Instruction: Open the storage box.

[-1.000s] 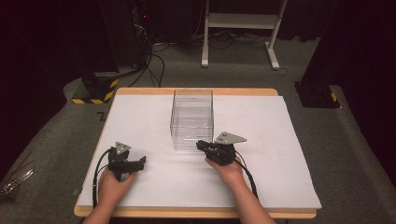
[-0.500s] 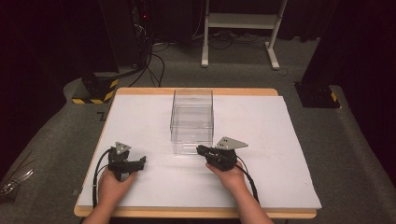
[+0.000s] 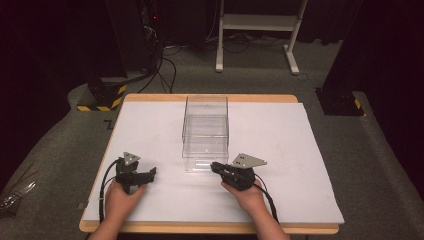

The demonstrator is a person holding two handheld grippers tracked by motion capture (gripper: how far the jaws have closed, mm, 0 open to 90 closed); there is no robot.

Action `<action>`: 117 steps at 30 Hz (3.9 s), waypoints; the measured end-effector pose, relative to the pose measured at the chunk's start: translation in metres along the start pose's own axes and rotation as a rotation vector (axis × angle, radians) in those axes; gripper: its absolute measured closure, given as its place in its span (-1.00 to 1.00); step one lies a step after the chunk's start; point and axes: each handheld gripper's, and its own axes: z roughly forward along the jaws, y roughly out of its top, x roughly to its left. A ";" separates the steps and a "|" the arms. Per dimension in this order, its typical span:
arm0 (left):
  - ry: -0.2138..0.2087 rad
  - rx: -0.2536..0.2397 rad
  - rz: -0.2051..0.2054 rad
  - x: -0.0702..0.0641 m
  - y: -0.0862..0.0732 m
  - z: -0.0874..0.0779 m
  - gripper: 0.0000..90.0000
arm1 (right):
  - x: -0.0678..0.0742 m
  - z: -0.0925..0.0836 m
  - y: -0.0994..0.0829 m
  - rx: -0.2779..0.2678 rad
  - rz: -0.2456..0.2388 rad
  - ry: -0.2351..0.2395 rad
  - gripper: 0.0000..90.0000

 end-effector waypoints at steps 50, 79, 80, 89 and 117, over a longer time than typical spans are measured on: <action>0.000 0.000 0.000 0.000 0.000 0.000 -0.75 | 0.029 -0.026 -0.020 0.004 -0.024 0.042 0.87; 0.000 0.000 0.000 0.000 0.000 0.000 -0.75 | 0.030 -0.057 -0.008 -0.096 -0.082 -0.022 0.74; -0.001 0.001 0.001 0.000 0.000 0.000 -0.75 | 0.029 -0.058 -0.007 -0.099 -0.081 -0.028 0.73; -0.001 0.001 0.000 0.000 0.000 0.000 -0.75 | 0.018 -0.064 -0.004 -0.118 -0.067 -0.091 0.62; -0.001 0.000 -0.001 0.000 0.000 0.000 -0.75 | -0.056 -0.076 -0.048 0.111 0.070 -0.523 0.07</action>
